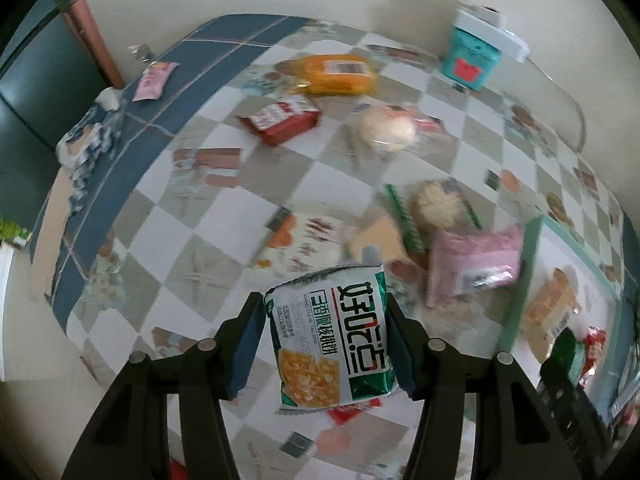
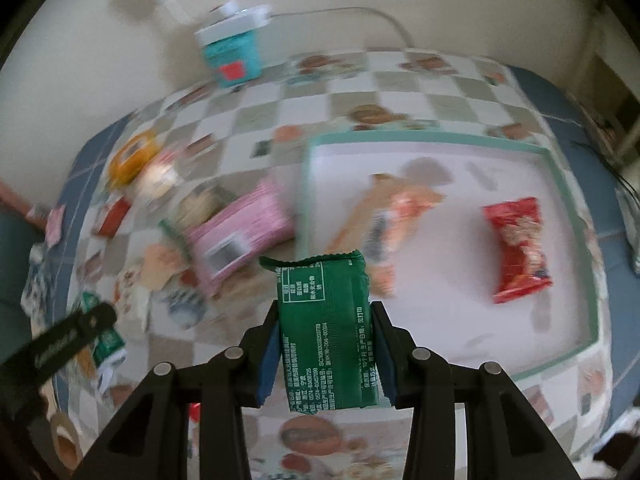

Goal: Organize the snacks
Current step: 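Carry both packs over the white tray and open both tools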

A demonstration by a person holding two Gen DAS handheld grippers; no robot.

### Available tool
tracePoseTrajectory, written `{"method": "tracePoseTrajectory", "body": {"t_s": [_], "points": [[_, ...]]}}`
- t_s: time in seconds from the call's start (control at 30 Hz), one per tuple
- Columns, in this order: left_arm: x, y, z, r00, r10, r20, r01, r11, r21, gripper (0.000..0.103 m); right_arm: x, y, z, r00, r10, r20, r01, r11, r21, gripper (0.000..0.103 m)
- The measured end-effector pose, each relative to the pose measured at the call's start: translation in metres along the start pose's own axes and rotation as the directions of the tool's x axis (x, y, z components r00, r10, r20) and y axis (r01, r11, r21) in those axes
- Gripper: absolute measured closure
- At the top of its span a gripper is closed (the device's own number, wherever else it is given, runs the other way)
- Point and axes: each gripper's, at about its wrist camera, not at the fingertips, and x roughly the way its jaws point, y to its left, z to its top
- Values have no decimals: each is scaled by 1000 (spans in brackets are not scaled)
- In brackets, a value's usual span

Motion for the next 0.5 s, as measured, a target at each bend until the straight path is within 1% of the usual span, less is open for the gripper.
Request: {"method": "tracePoseTrajectory", "body": {"t_s": [0.1, 0.2, 0.3, 0.4, 0.5], "points": [[-3, -20, -5, 1000, -28, -1, 28, 999, 44, 44, -3, -30, 4, 999, -44, 6, 43, 996, 72, 60], [-9, -48, -14, 999, -48, 12, 46, 993, 111, 44, -6, -59, 7, 997, -79, 9, 77, 987, 140, 60], [-16, -71, -22, 998, -54, 35, 47, 982, 181, 44, -10, -95, 8, 995, -104, 14, 97, 966, 238, 60], [-20, -90, -29, 996, -69, 53, 55, 972, 228, 44, -14, -123, 8, 990, -143, 13, 132, 942, 310, 60], [-23, -112, -37, 994, -91, 61, 70, 955, 287, 44, -17, -146, 6, 984, -180, 6, 166, 914, 369, 60]]}}
